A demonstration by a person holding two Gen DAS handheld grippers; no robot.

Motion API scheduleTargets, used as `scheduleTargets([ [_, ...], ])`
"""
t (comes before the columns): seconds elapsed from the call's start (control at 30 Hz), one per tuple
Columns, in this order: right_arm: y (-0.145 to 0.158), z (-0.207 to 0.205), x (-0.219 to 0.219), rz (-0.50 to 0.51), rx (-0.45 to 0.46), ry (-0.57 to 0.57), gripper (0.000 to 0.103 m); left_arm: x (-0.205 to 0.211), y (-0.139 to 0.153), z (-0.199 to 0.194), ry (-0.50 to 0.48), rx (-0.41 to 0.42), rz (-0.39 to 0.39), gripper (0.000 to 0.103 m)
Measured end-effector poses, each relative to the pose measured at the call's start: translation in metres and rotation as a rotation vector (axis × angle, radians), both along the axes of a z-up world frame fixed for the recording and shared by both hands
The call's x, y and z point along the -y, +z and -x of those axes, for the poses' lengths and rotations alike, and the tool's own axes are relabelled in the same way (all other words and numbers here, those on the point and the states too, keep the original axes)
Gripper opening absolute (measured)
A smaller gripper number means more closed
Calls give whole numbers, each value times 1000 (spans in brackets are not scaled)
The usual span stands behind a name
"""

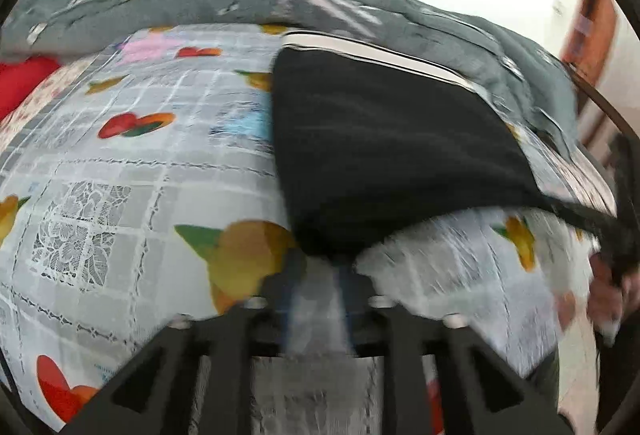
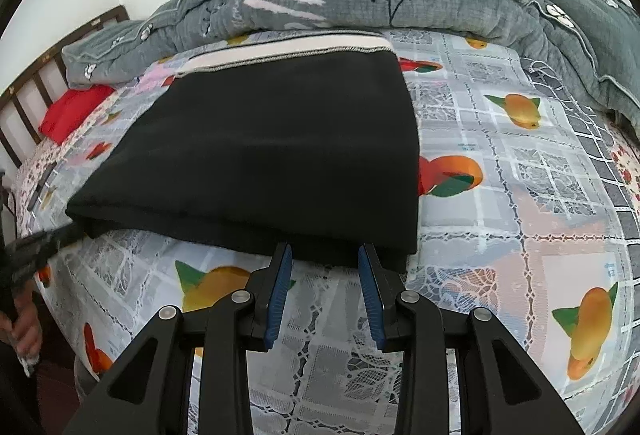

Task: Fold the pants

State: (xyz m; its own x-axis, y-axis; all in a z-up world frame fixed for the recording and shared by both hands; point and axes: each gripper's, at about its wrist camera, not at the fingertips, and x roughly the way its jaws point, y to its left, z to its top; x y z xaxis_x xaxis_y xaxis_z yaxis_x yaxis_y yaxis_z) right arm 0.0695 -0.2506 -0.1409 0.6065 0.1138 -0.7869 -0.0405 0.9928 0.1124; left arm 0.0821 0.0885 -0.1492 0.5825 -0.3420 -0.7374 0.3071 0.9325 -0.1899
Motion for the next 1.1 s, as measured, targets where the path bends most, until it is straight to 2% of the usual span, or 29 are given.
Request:
scheduleTargets([
  [0.03,1,-1,1,-9,2,-3,34,1,1,5,-5,20,-21,45],
  [0.2,2,-5,-1,-17,-1,-12,34,20,1,4,-14,61,-172,46],
  [0.23,1,-4,-3,-16,-2,-8,34,26,-1,0,-1,71,-218,42],
  [0.27,1,-2,-3,-14,-1,-6,34,29,-1,-3,7,78,-240,28],
  [0.3,1,-1,-4,-10,-1,-3,34,31,-2,-8,7,70,-223,13],
  [0.4,-3,1,-5,2,-11,6,34,28,2,-14,66,82,-161,10],
  [0.47,-6,2,-4,2,-23,11,34,26,-1,-15,80,54,-146,10],
  [0.57,-2,3,-1,-17,-17,10,34,19,0,-6,60,29,-140,17],
  [0.73,12,-4,3,-12,41,-1,34,5,14,10,67,85,-101,43],
  [0.93,7,-22,4,-13,44,-12,34,20,38,-7,63,131,-98,43],
  [1.1,-6,-21,1,24,25,5,34,46,37,-30,62,114,-96,43],
])
